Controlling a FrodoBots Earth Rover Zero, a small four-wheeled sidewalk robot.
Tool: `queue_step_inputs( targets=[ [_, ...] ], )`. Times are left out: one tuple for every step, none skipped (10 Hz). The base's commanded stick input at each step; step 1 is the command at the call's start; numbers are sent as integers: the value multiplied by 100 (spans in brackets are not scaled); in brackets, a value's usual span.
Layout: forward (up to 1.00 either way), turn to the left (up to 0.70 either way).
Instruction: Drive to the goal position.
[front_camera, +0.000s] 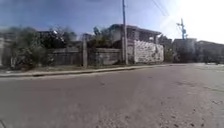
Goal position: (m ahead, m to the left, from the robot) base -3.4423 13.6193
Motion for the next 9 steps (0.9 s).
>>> queue_step_inputs(
  targets=[
    [0,86],
    [0,86],
    [0,86],
    [0,86],
    [0,86],
    [0,86],
    [0,86],
    [0,86],
    [0,86]
  ],
)
